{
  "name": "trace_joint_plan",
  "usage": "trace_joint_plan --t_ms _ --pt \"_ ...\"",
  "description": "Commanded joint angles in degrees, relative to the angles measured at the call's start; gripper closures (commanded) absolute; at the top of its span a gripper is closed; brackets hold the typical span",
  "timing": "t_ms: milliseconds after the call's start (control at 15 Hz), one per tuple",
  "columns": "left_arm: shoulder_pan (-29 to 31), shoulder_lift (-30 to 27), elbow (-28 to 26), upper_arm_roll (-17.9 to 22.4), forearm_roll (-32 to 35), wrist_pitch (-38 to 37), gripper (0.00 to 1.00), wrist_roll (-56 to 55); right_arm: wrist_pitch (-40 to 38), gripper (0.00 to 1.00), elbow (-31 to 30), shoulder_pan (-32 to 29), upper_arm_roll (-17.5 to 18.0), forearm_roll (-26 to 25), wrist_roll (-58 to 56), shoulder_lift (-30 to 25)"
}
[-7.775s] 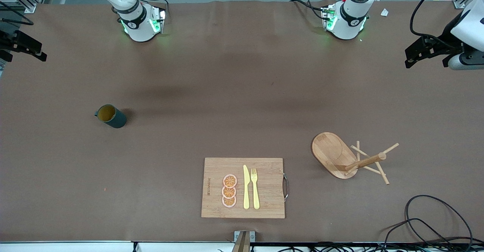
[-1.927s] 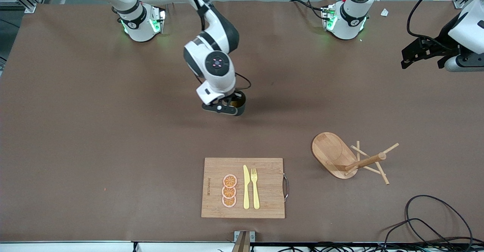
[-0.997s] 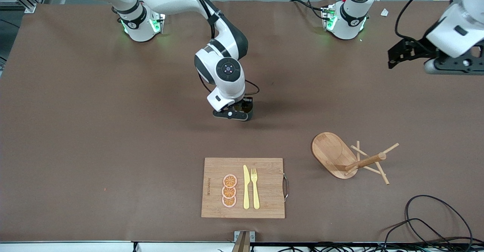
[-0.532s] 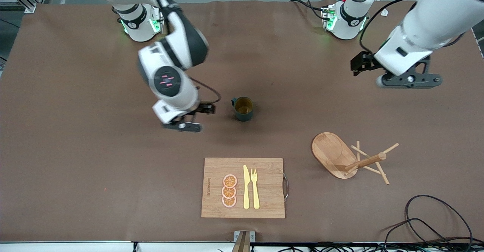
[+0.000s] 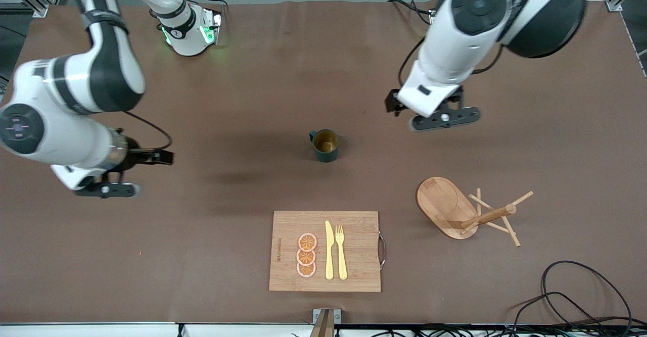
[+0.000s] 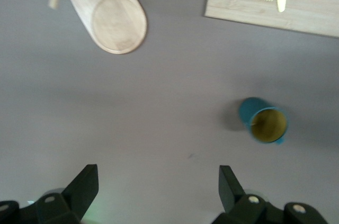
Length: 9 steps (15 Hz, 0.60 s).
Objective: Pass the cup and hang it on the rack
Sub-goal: 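Set the mug down with the right gripper while the left gripper approaches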
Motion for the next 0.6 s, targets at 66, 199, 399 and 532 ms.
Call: trace_joint_plan --t_ms 66,199,399,532 --pt "-6.9 5.9 1.8 0.4 2.6 5.2 0.01 -11.8 -0.1 0.00 -2.0 -5.6 1.4 -4.0 -4.6 -3.1" --pt "-12.2 9.3 1.9 0.6 6.1 8.4 0.01 -19.0 0.1 0.00 -1.7 -8.7 1.4 -4.2 -6.7 -3.4" --pt "-17.1 13.7 1.9 0.7 10.5 13.3 0.02 -30.3 0.0 0.00 -0.9 -12.8 1.4 -3.7 -9.6 -3.5" --pt "-20.1 16.4 2.1 0.9 13.9 16.0 0.06 -38.9 0.0 0.00 -0.8 -13.7 1.4 -3.6 -9.7 -3.5"
